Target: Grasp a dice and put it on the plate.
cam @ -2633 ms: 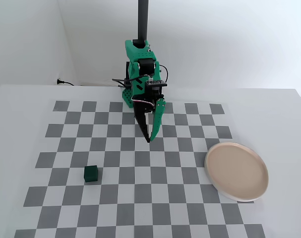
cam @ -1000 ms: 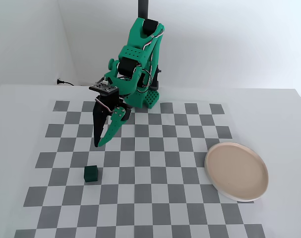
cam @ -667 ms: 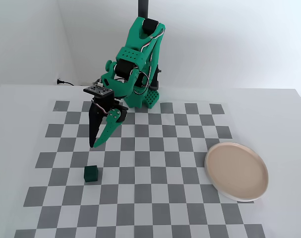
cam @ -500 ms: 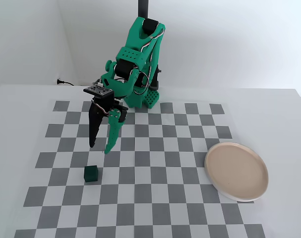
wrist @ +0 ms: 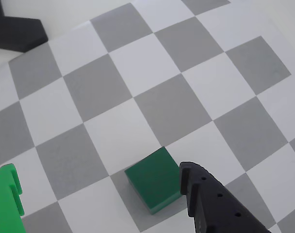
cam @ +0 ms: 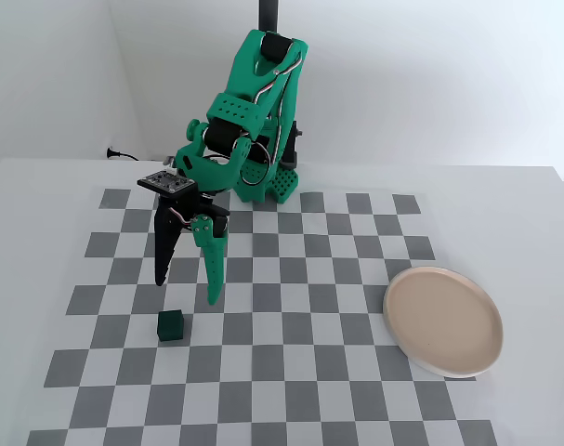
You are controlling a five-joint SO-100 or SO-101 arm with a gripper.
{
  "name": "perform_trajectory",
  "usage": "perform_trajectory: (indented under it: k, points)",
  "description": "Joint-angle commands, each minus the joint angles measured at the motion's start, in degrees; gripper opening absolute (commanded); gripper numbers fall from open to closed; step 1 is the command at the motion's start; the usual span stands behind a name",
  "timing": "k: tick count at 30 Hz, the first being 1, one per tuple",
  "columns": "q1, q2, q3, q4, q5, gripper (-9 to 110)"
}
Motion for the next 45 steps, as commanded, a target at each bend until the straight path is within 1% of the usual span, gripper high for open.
perform_trajectory:
  k: [1,7,19,26,45]
  points:
    - [0.26,-2.90,-5.45,-3.34,0.00,31]
    - [0.70,-8.96,-7.82,-5.27,0.18,31]
    - [1.67,-15.03,-8.35,-9.40,-0.79,31]
    - [2.90,-19.60,-11.25,-9.76,-0.79,31]
    - [1.14,-27.33,-11.16,-13.01,-1.85,31]
